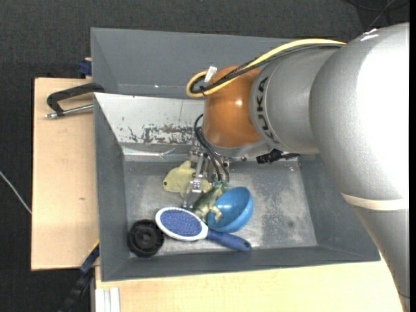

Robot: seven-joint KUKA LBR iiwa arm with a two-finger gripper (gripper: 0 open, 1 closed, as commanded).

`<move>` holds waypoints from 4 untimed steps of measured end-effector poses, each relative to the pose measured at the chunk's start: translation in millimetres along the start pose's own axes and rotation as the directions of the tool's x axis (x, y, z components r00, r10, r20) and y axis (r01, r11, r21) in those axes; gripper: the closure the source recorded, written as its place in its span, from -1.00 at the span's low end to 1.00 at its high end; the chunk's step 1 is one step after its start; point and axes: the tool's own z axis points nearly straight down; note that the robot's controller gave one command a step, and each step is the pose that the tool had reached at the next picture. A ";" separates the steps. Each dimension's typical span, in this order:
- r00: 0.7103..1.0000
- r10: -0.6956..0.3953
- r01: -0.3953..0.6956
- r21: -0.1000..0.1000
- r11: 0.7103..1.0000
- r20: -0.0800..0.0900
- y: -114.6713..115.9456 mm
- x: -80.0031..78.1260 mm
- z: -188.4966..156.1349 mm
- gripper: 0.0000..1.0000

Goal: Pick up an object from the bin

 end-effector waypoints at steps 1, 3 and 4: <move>1.000 0.000 0.000 0.000 1.000 0.000 0.0 0.1 0.1 1.00; 1.000 -0.002 0.002 -0.003 1.000 0.008 2.8 -4.1 -88.4 1.00; 1.000 -0.003 0.003 -0.001 1.000 0.002 3.9 -5.7 -101.0 1.00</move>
Offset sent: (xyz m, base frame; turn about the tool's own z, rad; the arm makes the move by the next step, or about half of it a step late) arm 0.0000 0.0000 0.0000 0.0000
